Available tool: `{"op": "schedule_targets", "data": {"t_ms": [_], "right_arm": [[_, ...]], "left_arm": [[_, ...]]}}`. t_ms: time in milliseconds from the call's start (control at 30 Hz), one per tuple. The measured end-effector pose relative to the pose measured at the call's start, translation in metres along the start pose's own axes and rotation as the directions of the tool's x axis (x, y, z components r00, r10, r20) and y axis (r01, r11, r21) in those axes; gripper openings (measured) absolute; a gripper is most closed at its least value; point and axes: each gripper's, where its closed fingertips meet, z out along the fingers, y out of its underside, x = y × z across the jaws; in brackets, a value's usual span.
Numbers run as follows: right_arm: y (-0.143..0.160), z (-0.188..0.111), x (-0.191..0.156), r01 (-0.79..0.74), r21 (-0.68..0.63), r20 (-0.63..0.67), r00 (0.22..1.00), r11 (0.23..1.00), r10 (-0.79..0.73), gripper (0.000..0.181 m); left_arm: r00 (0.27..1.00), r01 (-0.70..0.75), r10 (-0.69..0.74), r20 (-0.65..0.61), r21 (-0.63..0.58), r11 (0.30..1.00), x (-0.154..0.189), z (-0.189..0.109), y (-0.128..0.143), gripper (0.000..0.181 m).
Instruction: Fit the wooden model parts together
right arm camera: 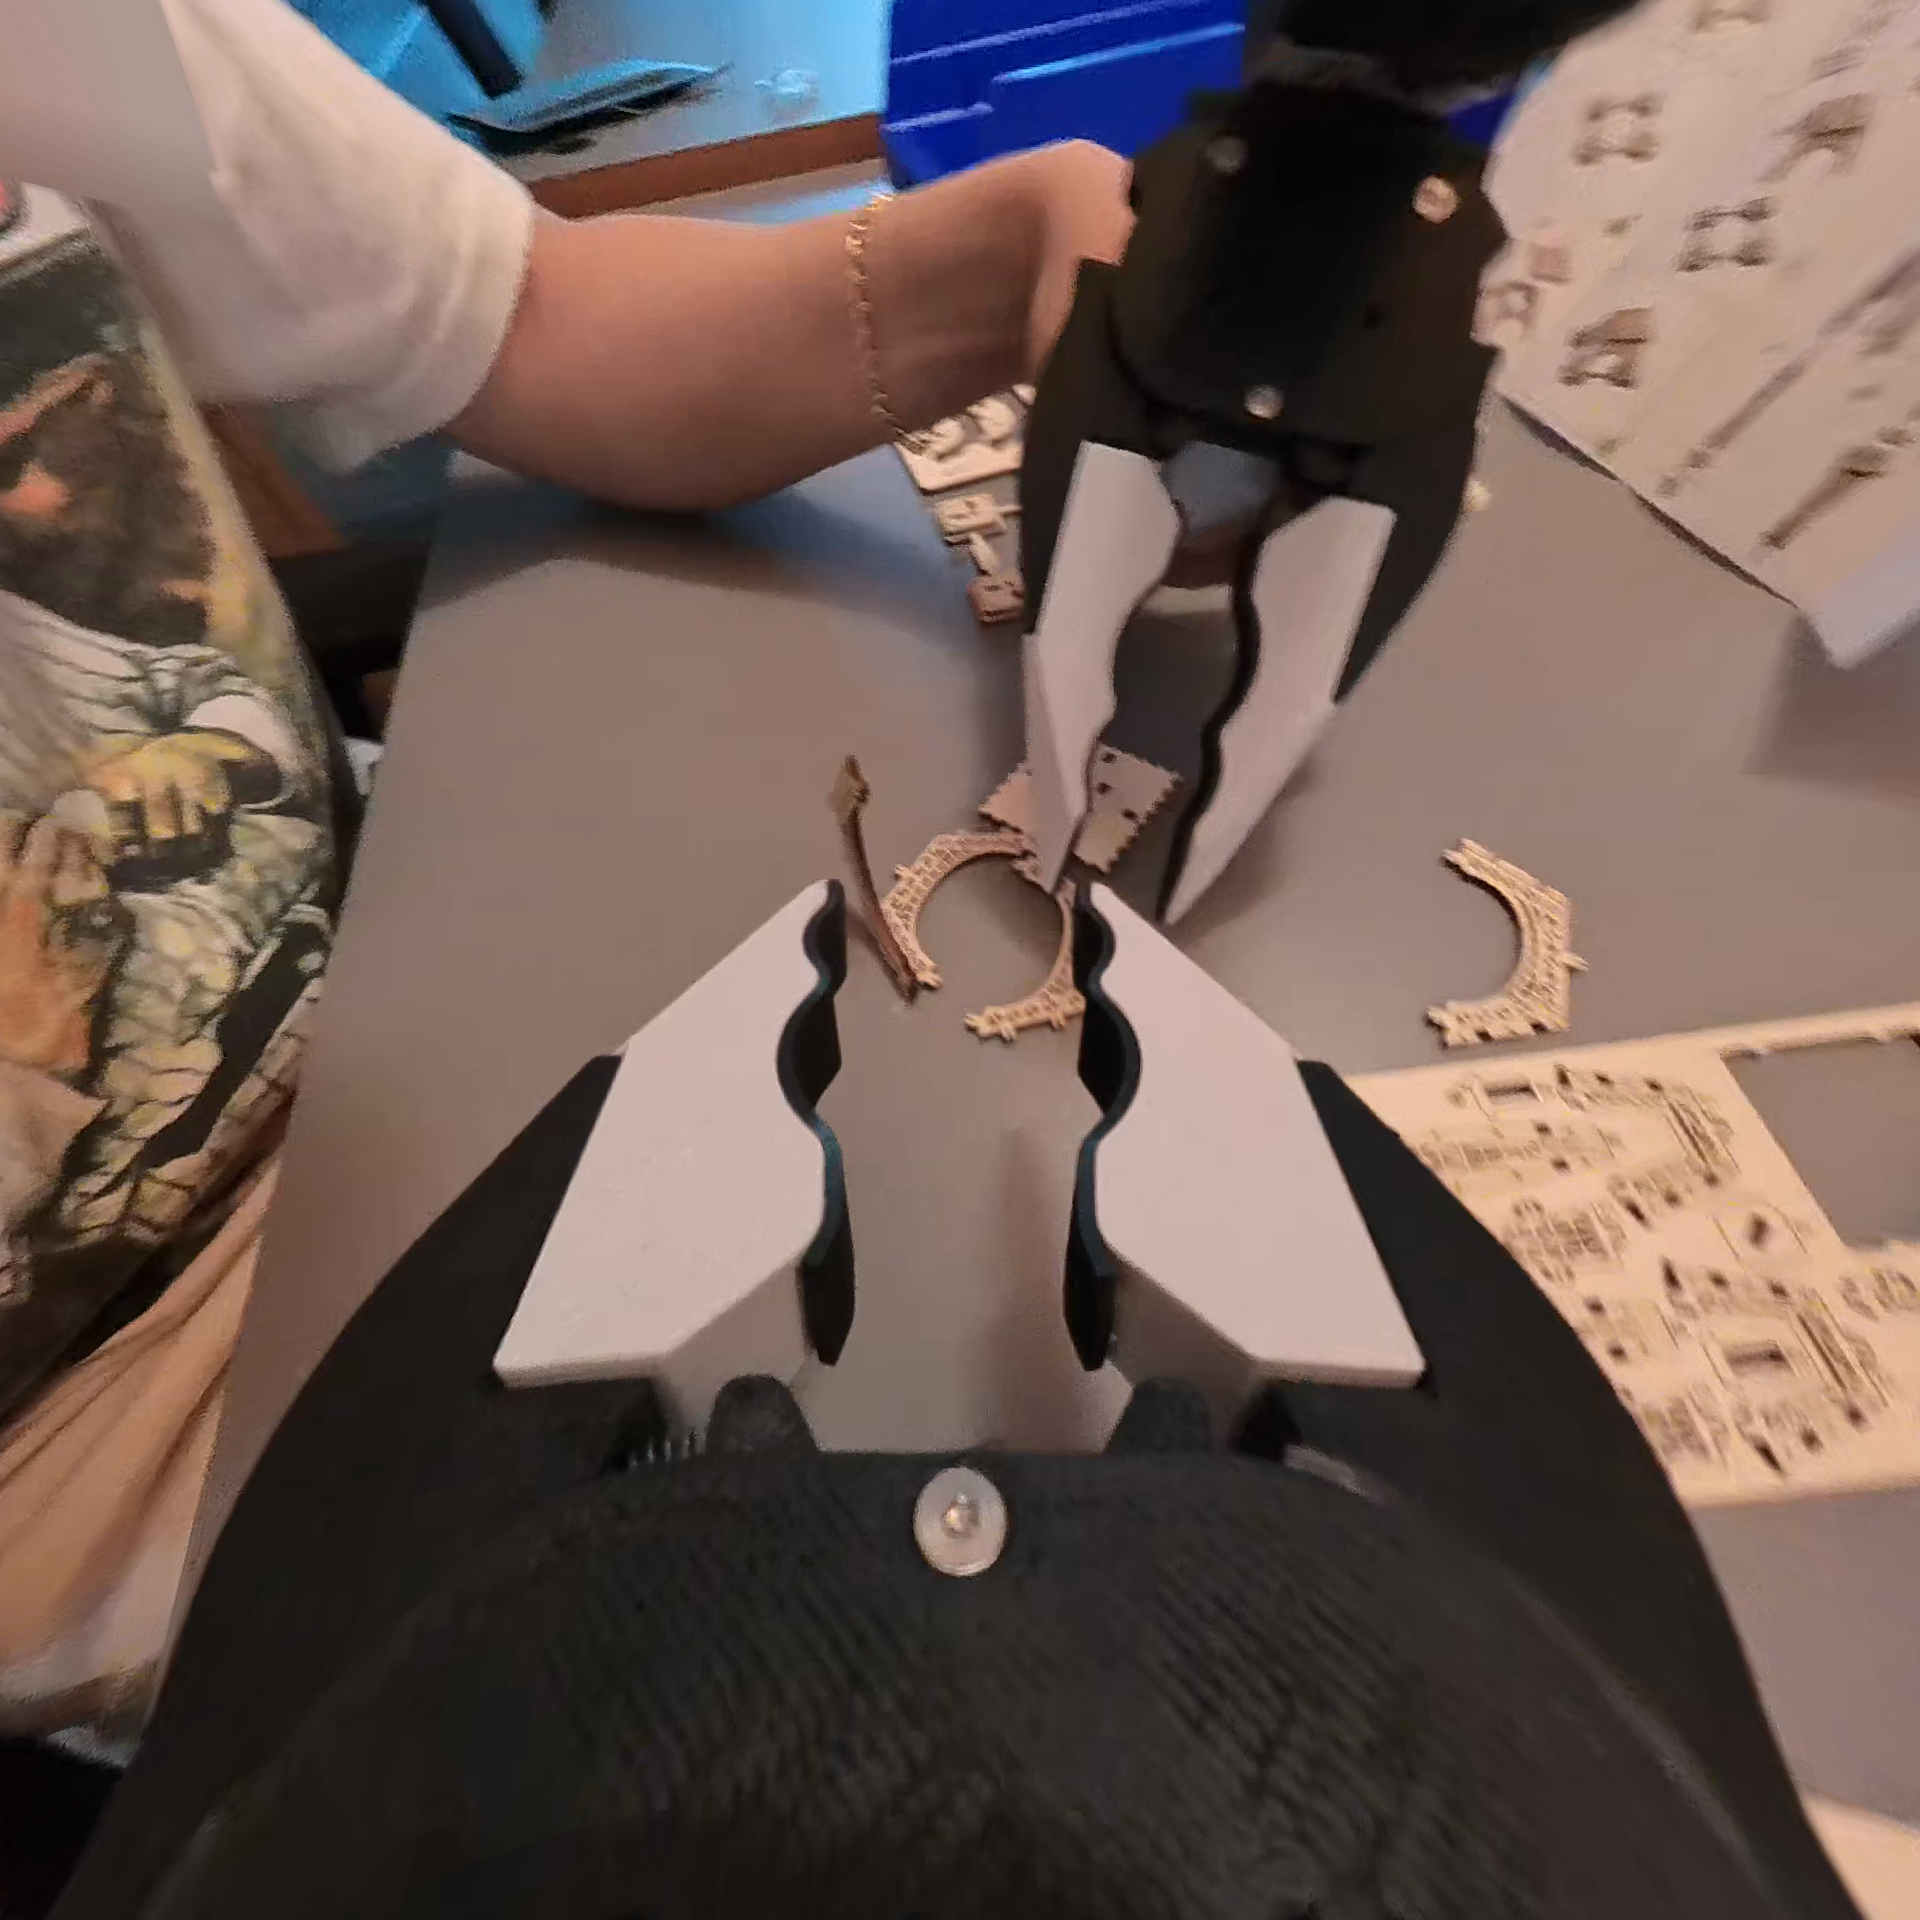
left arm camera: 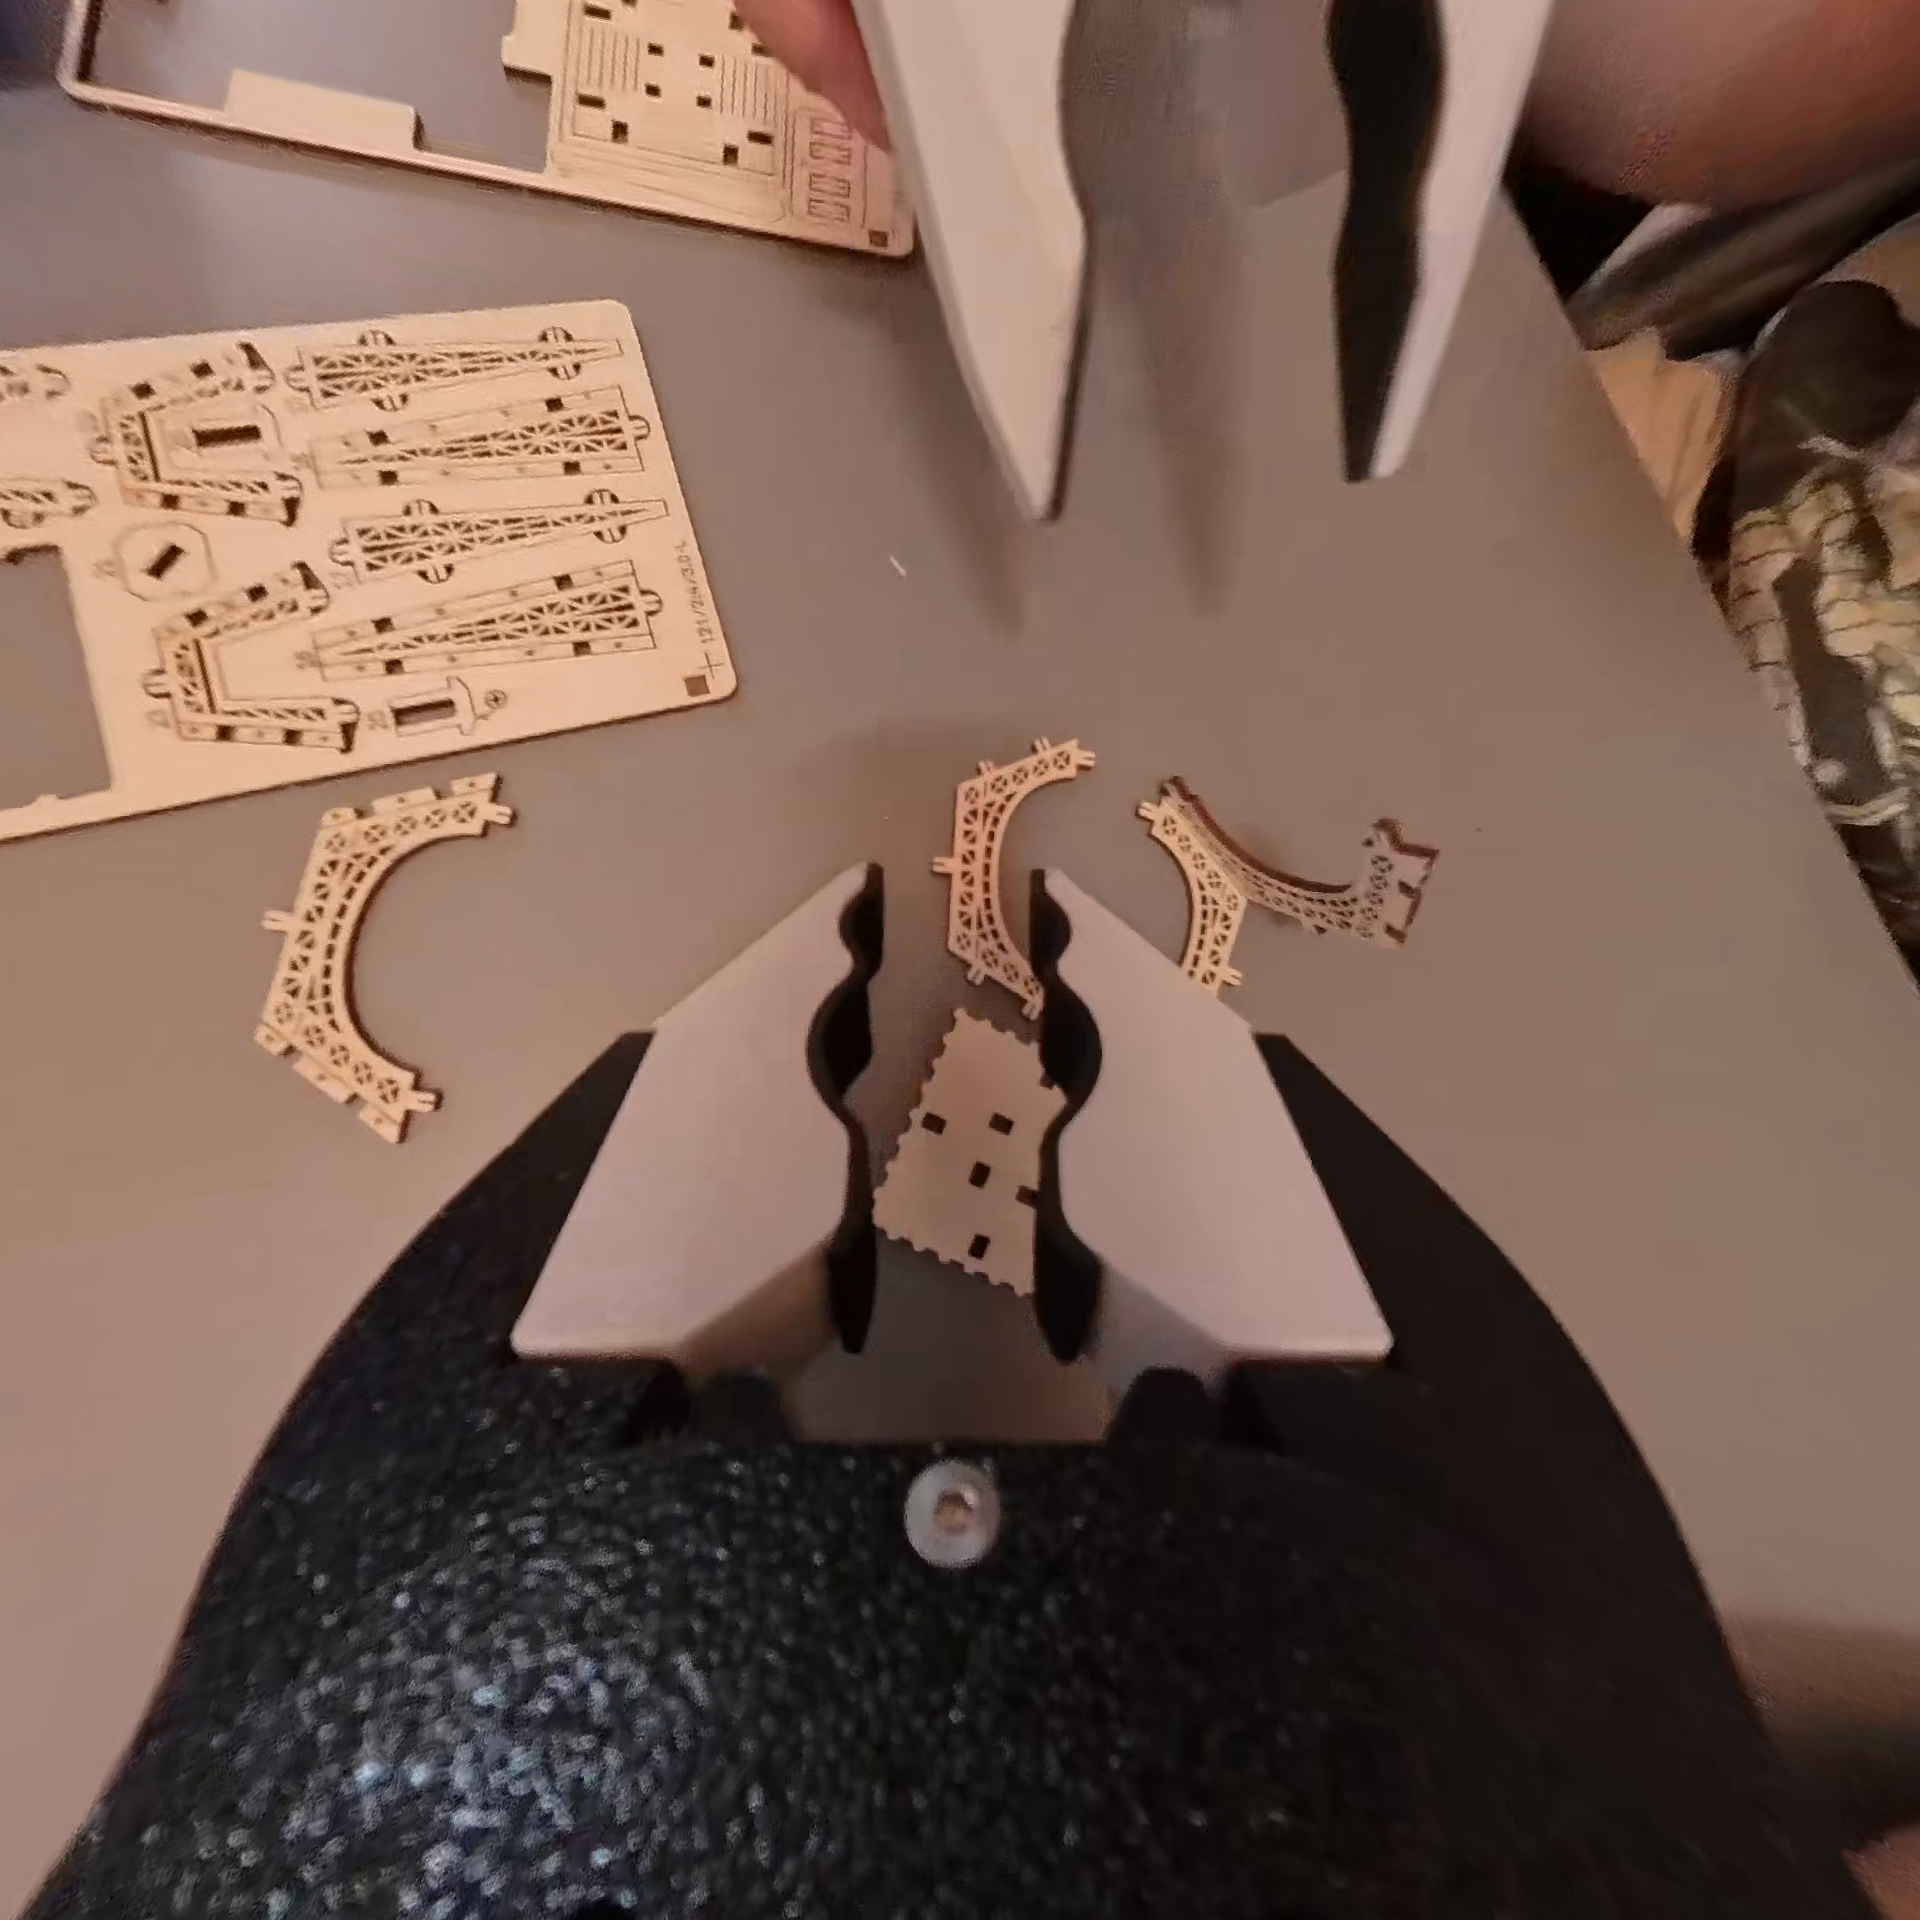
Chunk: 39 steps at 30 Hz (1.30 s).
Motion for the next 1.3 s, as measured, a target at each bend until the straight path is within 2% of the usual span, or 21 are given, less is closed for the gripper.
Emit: {"op": "schedule_targets", "data": {"t_ms": [33,100,167,233,367,467,567,633,733,800,867,933,1067,1167,1200,1233,1300], "right_arm": [[0.005,-0.003,0.004,-0.016,-0.015,-0.035,0.999,1.0,0.016,0.039],[0.014,-0.005,0.013,-0.045,-0.041,-0.102,0.994,0.998,0.041,0.038],[0.02,-0.006,0.018,-0.056,-0.047,-0.155,0.987,0.997,0.048,0.035],[0.024,-0.007,0.023,-0.08,-0.064,-0.185,0.98,0.995,0.067,0.036],[0.02,-0.012,0.034,-0.129,-0.034,-0.251,0.961,0.991,0.116,0.036],[0.012,-0.016,0.045,-0.172,0.026,-0.31,0.935,0.985,0.171,0.037],[-0.015,-0.018,0.053,-0.183,0.178,-0.348,0.907,0.967,0.236,0.041],[-0.037,-0.013,0.045,-0.198,0.281,-0.284,0.917,0.939,0.279,0.042],[-0.053,-0.003,0.033,-0.209,0.304,-0.22,0.934,0.93,0.282,0.042],[-0.059,0.0,0.033,-0.185,0.311,-0.249,0.93,0.932,0.268,0.044],[-0.07,0.003,0.024,-0.138,0.337,-0.244,0.943,0.931,0.228,0.041],[-0.08,0.005,0.016,-0.061,0.361,-0.278,0.945,0.93,0.171,0.036],[-0.097,0.012,-0.004,0.051,0.354,-0.304,0.951,0.934,0.064,0.02],[-0.107,0.015,-0.019,0.101,0.373,-0.287,0.958,0.922,0.011,0.011],[-0.11,0.014,-0.024,0.111,0.392,-0.282,0.96,0.913,0.004,0.002],[-0.112,0.012,-0.027,0.129,0.4,-0.286,0.958,0.908,-0.01,0.001],[-0.114,0.011,-0.036,0.179,0.394,-0.273,0.959,0.902,-0.071,0.001]], "left_arm": [[1.0,-0.012,0.012,0.018,-0.022,1.0,-0.001,0.002,0.001,0.027],[0.999,-0.018,0.021,0.038,-0.089,0.996,-0.001,0.009,0.007,0.03],[0.999,-0.019,0.024,0.044,-0.106,0.994,0.001,0.014,0.005,0.028],[0.995,-0.009,0.023,0.093,-0.149,0.989,-0.004,0.014,0.007,0.011],[0.988,-0.065,0.091,0.126,-0.193,0.979,-0.006,0.009,0.01,0.01],[0.965,-0.08,0.113,0.236,-0.144,0.986,-0.018,-0.007,0.001,0.01],[0.906,-0.146,0.133,0.401,0.0,0.989,-0.022,-0.033,-0.027,0.01],[0.829,-0.213,0.141,0.541,0.071,0.975,-0.018,-0.052,-0.043,0.01],[0.625,-0.32,0.137,0.769,0.092,0.943,-0.011,-0.087,-0.055,0.01],[0.501,-0.373,0.116,0.858,0.093,0.923,0.001,-0.105,-0.057,0.01],[0.419,-0.413,0.066,0.906,0.125,0.902,0.016,-0.116,-0.059,0.01],[0.363,-0.457,0.02,0.931,0.159,0.875,0.033,-0.122,-0.06,0.01],[0.232,-0.489,-0.027,0.972,0.141,0.861,0.056,-0.131,-0.06,0.01],[0.191,-0.504,-0.031,0.981,0.125,0.855,0.07,-0.129,-0.064,0.01],[0.165,-0.507,-0.028,0.986,0.109,0.855,0.073,-0.129,-0.064,0.01],[0.154,-0.51,-0.027,0.988,0.103,0.854,0.077,-0.129,-0.065,0.004],[0.173,-0.515,-0.03,0.985,0.116,0.85,0.086,-0.128,-0.066,0.001]]}}
